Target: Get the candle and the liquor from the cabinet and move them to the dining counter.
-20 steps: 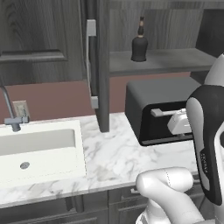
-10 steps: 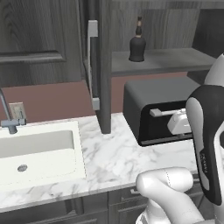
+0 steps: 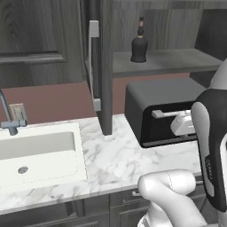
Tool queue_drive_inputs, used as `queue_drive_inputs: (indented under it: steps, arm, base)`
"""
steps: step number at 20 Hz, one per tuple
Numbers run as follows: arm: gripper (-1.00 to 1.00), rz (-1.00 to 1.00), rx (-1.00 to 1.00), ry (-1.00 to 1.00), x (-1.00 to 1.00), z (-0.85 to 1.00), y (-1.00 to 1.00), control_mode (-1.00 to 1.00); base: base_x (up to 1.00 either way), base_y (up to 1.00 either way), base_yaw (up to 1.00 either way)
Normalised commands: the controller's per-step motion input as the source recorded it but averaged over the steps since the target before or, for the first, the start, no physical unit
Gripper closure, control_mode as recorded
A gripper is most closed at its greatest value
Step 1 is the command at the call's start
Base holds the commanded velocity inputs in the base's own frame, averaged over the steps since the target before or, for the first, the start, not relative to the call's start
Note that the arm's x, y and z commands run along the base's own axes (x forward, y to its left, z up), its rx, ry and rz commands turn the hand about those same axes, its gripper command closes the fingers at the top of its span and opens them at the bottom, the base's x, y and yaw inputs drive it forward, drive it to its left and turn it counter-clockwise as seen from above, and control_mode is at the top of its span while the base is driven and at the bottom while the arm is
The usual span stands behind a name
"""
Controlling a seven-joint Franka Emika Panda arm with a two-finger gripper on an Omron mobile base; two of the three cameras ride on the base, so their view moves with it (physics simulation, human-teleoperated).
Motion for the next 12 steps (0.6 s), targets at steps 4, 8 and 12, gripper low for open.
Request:
queue_drive_inputs:
  steps: [4, 8, 12]
  arm:
    - [-1.0, 0.04, 0.0, -0.36, -0.02, 0.47, -0.01, -1.0]
    - [-1.0, 0.0, 0.0, -0.44, -0.04, 0.76, 0.03, -1.0]
    - [-1.0, 0.0, 0.0, -0.41, 0.0, 0.9, 0.02, -1.0]
  base:
    - [0.0, 0.0, 0.0]
    - [0.0, 0.0, 0.0]
    - [0.0, 0.0, 0.0]
